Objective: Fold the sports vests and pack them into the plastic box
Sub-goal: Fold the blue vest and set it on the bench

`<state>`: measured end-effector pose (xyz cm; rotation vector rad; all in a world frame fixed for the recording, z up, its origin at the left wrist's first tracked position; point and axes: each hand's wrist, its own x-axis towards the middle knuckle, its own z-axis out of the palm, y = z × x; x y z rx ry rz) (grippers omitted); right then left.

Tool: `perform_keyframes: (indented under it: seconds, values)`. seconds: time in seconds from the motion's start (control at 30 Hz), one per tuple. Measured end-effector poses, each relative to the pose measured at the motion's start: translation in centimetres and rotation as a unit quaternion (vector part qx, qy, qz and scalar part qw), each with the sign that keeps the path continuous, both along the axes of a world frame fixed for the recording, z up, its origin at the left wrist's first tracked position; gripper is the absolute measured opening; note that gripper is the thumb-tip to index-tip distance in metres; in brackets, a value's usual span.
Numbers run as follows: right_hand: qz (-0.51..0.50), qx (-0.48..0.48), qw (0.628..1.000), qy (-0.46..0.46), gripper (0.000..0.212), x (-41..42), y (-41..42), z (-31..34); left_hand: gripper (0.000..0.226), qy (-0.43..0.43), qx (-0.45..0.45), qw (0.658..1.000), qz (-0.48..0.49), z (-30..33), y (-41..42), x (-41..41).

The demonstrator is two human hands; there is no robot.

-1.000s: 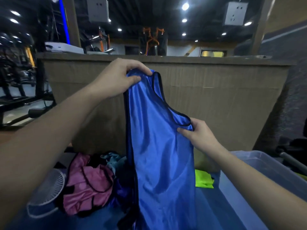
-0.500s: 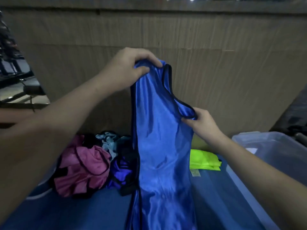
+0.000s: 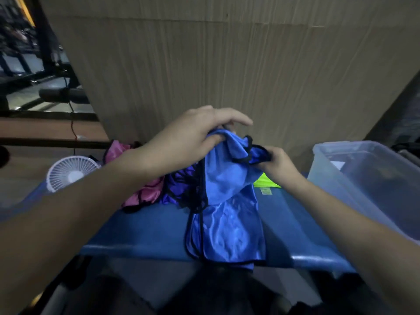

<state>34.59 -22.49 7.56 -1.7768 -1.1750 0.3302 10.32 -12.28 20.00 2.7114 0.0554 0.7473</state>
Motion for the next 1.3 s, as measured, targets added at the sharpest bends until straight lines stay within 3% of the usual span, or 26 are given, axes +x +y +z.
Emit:
perform_keyframes:
  seconds: [0.13,0.27,0.4,0.47,0.57,0.67,0.77,1.03,1.2,1.3]
  values:
    - [-0.030,-0.023,0.999,0.007,0.039,-0.7,-0.7,-1.3,0.050,0.015,-0.006,1.000,-0.009,-1.9,-0.5,-0.7]
    - [-0.069,-0.026,0.992,0.101,0.024,0.0,0.3,-1.4,0.044,-0.002,-0.018,0.999,0.027,-1.0,1.4,0.2]
    - [-0.208,-0.066,0.976,-0.024,0.039,-0.5,0.8,-1.0,0.041,-0.038,-0.032,0.998,0.046,1.1,3.4,2.0]
    - [-0.164,-0.047,0.984,0.053,0.036,-2.4,-0.4,-1.7,0.041,-0.047,-0.038,0.997,0.041,1.8,4.1,2.9]
    - [0.036,-0.078,0.975,0.203,0.029,-4.2,-2.0,-3.7,0.041,-0.062,-0.018,0.997,0.034,2.8,4.6,3.9]
    - [0.147,-0.137,0.953,0.229,0.012,-3.5,-1.8,-5.5,0.040,-0.072,-0.002,0.997,0.035,4.0,4.9,4.4]
    - [0.133,-0.098,0.935,0.314,0.023,-1.2,-1.2,-6.1,0.040,-0.083,0.000,0.996,0.043,5.2,5.7,4.3]
    - [0.195,-0.052,0.842,0.501,0.051,3.0,0.8,-5.5,0.040,-0.112,0.017,0.992,0.056,7.4,7.3,4.5]
    - [0.148,-0.095,0.859,0.481,0.048,4.8,0.9,-5.3,0.041,-0.094,-0.002,0.994,0.047,5.0,6.6,4.3]
    - [0.104,-0.127,0.859,0.485,0.062,5.0,-0.4,-6.5,0.041,-0.073,0.001,0.997,0.031,2.0,5.4,3.9]
